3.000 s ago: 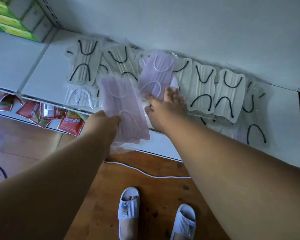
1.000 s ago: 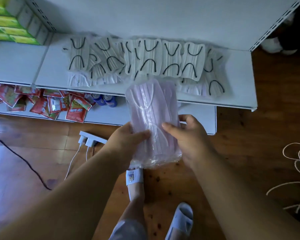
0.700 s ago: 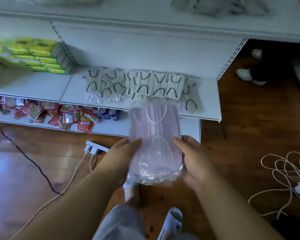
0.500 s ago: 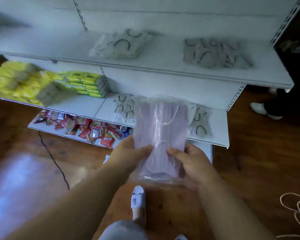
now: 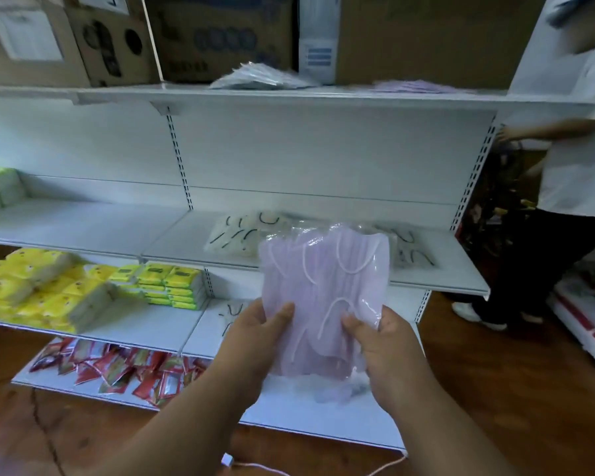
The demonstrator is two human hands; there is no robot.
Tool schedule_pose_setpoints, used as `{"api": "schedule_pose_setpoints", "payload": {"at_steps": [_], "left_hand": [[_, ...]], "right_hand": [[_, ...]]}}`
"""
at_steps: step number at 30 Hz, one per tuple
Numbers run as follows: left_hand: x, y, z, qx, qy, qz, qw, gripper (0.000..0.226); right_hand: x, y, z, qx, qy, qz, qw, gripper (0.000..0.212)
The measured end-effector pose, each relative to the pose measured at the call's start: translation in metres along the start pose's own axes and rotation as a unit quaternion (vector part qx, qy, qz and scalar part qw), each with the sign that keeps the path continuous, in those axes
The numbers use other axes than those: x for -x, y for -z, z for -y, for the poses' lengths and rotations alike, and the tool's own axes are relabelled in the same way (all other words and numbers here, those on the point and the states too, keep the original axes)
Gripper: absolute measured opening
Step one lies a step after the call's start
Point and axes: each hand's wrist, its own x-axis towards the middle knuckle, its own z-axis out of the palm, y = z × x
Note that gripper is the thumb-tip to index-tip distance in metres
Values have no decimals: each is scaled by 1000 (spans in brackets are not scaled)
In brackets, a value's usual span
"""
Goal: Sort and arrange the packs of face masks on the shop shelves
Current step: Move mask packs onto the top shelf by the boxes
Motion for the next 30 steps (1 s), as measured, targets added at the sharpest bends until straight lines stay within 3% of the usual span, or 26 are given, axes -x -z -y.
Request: {"api": "schedule_pose_setpoints", "payload": {"at_steps": [8, 13, 18, 21, 24, 30], "left_hand": [[-25, 44, -74, -6, -89, 59, 994, 30], [-35, 42, -130, -20, -156, 81, 984, 37], [-65, -2, -179, -9, -188, 92, 978, 20], [-82, -35, -204, 12, -185, 107, 977, 8], [-97, -68, -230, 37, -183, 114, 976, 9], [-143, -148, -298, 27, -246, 100, 964, 7]], "right_hand": [[-4, -63, 65, -4, 103, -15, 995, 33], [-16, -79, 112, 30, 180, -79, 980, 27], [-48, -55, 163, 31, 243, -145, 958, 30], [-76, -35, 193, -7, 251, -172, 953, 20], [-106, -14, 223, -19, 267, -182, 946, 12], [-183, 46, 309, 31, 276, -239, 931, 28]]}}
